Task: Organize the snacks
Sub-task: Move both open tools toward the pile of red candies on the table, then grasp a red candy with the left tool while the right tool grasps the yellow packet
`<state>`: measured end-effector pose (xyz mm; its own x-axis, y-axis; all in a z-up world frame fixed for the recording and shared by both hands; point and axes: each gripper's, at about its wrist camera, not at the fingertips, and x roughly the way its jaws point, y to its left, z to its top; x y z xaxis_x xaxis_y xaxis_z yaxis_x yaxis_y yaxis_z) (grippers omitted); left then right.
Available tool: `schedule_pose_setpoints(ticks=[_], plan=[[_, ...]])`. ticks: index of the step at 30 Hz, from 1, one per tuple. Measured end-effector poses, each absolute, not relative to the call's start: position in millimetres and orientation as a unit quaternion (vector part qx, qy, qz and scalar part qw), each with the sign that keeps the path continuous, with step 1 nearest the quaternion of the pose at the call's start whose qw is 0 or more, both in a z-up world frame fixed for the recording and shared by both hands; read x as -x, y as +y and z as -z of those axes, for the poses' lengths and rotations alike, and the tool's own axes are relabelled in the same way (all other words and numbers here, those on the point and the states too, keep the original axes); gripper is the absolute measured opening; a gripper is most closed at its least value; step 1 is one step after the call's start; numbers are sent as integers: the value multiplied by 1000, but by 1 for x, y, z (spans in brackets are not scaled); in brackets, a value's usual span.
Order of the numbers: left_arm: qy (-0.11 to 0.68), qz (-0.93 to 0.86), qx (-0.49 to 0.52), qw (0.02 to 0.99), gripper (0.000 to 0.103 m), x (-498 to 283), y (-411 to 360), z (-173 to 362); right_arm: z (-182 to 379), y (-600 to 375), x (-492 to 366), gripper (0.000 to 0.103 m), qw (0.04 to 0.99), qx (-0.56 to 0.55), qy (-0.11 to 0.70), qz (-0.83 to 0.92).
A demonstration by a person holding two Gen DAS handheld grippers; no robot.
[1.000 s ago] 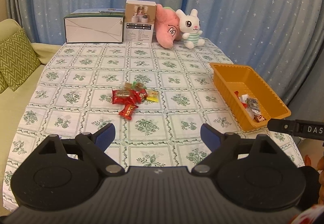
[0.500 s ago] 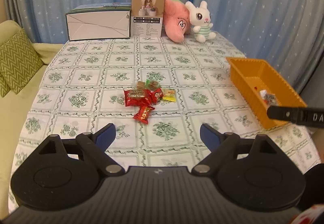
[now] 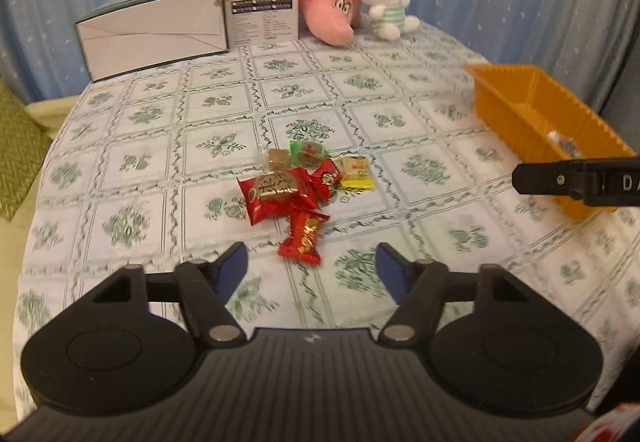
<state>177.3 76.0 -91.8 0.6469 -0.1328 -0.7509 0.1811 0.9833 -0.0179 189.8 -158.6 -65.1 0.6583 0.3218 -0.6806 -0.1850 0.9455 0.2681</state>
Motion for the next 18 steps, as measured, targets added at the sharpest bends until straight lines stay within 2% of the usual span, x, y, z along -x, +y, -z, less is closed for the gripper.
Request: schedule_pose_setpoints(ticks=[2, 4, 11, 18], plan=[[412, 93, -31, 906, 56, -187, 78, 98, 72, -155, -199, 72, 905, -89, 393, -137], [412, 98, -37, 905, 41, -194, 78, 104, 79, -152, -207, 72, 903, -94, 397, -135], [425, 112, -38, 898, 36, -216, 79, 123, 93, -137, -229, 72, 900, -89, 403, -139], [438, 119, -34, 890, 20, -227, 79, 130, 101, -124, -246, 72, 899, -84, 403, -148]])
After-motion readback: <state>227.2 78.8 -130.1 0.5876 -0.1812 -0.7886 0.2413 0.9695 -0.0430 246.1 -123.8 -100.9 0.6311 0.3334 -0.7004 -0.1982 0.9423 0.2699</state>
